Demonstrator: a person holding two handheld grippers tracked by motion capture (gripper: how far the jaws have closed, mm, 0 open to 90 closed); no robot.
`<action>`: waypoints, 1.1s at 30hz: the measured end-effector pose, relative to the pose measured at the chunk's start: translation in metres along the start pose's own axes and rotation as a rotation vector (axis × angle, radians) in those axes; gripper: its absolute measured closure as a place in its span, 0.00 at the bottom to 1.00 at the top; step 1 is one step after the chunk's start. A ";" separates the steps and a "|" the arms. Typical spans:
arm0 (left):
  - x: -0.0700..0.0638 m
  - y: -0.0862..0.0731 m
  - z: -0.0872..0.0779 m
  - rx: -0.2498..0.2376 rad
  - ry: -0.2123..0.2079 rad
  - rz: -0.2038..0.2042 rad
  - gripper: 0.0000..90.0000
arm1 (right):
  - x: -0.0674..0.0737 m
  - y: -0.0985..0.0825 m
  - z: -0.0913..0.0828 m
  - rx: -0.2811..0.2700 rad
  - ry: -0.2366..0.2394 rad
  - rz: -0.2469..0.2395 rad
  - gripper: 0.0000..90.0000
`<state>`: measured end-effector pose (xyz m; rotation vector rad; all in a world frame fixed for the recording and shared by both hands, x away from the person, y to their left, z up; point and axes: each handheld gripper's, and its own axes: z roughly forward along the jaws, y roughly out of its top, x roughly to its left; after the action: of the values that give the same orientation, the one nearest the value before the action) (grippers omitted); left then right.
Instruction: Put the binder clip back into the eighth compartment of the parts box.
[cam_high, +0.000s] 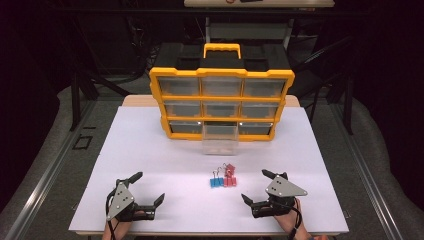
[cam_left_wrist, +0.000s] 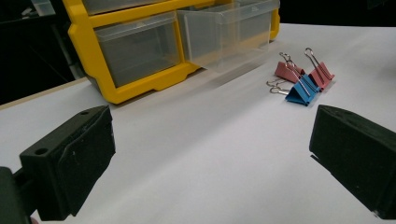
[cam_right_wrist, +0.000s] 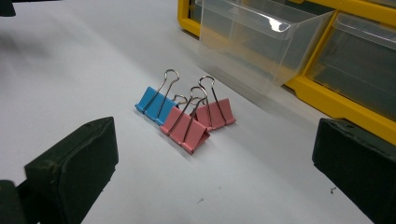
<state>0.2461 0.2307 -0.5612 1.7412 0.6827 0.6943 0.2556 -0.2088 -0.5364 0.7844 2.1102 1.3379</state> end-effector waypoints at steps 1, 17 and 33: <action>0.000 0.000 0.000 0.000 0.002 -0.001 0.00 | 0.000 0.001 0.003 0.008 0.009 -0.003 0.00; -0.001 0.001 0.000 0.004 -0.002 0.004 0.00 | 0.001 0.009 0.019 0.033 0.062 -0.002 0.00; -0.001 0.001 0.001 0.004 -0.004 0.000 0.00 | -0.001 0.018 0.045 0.076 0.136 0.019 0.00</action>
<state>0.2468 0.2293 -0.5610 1.7462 0.6819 0.6902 0.2911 -0.1756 -0.5368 0.7658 2.2765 1.3622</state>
